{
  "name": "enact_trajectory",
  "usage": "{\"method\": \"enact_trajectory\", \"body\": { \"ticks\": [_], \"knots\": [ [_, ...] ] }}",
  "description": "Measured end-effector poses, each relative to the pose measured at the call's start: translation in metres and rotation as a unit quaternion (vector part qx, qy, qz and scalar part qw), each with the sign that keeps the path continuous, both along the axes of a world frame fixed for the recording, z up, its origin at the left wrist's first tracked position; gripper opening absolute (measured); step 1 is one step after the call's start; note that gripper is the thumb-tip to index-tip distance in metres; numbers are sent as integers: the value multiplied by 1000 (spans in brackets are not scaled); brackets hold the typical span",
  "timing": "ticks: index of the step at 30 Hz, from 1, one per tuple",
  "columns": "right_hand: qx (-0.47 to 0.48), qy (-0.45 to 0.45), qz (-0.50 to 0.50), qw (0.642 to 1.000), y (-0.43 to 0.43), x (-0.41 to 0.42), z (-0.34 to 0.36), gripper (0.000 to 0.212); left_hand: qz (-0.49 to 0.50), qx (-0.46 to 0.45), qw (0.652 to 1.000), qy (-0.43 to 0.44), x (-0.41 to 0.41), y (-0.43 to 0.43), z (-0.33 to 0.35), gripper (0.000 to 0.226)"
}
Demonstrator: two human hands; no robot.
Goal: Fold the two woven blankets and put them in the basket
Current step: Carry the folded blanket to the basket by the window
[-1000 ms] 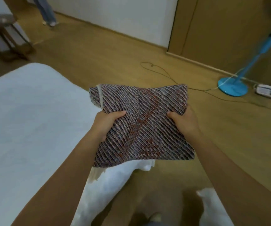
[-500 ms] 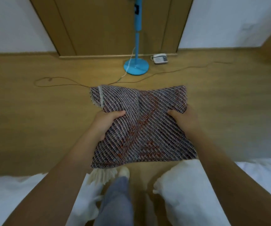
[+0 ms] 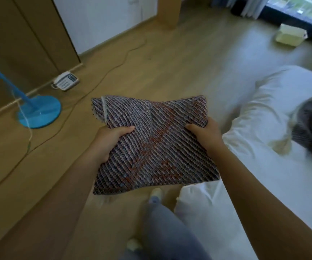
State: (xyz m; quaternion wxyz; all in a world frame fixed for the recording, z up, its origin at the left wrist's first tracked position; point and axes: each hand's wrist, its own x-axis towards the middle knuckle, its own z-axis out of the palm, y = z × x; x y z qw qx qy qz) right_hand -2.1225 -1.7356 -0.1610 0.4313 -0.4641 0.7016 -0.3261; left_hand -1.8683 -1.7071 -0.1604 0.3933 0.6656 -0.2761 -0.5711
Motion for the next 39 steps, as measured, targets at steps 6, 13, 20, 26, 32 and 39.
{"method": "enact_trajectory", "body": {
  "ticks": [6,13,20,26,32,39],
  "knots": [
    [3,-21,-101,995,-98,-55,-13,54,-104,26,994,5,-55,-149,-9,37],
    [0,-16,-191,981,-218,-138,-9,50,-182,50,982,-3,-141,-313,-10,39],
    [3,-1,-255,967,-340,-221,-12,34,-271,62,961,16,-233,-471,-18,35],
    [14,-18,-328,944,-461,-290,-6,33,-337,68,939,11,-319,-630,-17,45],
    [11,-19,-379,925,-572,-375,-1,45,-400,58,915,11,-419,-766,-9,50],
    [14,-7,-402,916,-704,-502,-19,51,-419,73,905,11,-556,-909,-22,52]
  ]
}}
